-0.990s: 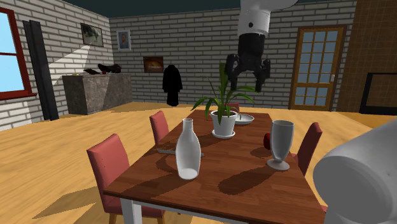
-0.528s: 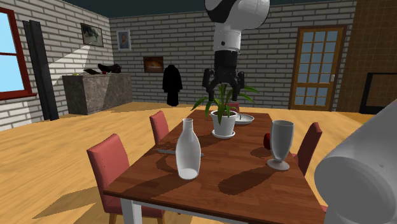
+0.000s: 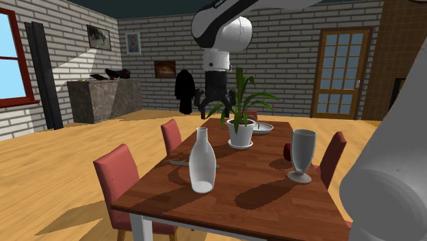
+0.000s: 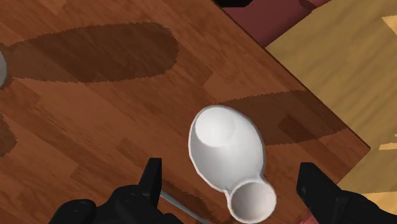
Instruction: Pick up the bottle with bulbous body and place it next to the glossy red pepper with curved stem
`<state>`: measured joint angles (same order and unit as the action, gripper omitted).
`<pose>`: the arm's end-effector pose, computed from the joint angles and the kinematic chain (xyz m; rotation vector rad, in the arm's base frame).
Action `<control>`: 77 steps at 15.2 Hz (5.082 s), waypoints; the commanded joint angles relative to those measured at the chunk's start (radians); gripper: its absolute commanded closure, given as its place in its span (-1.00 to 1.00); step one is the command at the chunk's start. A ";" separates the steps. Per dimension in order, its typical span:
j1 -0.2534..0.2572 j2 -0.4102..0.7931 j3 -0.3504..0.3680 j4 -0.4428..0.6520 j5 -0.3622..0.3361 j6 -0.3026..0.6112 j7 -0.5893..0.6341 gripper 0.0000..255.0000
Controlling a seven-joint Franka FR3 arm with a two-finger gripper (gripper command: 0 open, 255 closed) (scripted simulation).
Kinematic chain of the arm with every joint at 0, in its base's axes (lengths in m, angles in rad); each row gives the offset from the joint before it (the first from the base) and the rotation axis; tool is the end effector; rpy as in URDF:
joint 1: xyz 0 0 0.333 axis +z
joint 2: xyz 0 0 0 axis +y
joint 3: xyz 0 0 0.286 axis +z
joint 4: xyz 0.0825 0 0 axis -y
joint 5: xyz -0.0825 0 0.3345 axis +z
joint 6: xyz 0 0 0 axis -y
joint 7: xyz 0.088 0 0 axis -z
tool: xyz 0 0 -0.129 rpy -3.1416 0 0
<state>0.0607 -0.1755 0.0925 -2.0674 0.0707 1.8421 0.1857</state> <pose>0.4497 0.0782 0.4683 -3.0968 0.0852 0.0903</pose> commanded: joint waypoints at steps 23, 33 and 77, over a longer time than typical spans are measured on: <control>0.023 0.236 0.032 0.086 -0.041 0.144 0.051 1.00; 0.022 0.225 0.032 0.113 -0.040 0.106 0.051 1.00; 0.027 0.296 0.035 0.807 -0.050 -0.517 0.075 1.00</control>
<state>0.0875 0.1102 0.1276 -1.2887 0.0216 1.3433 0.2599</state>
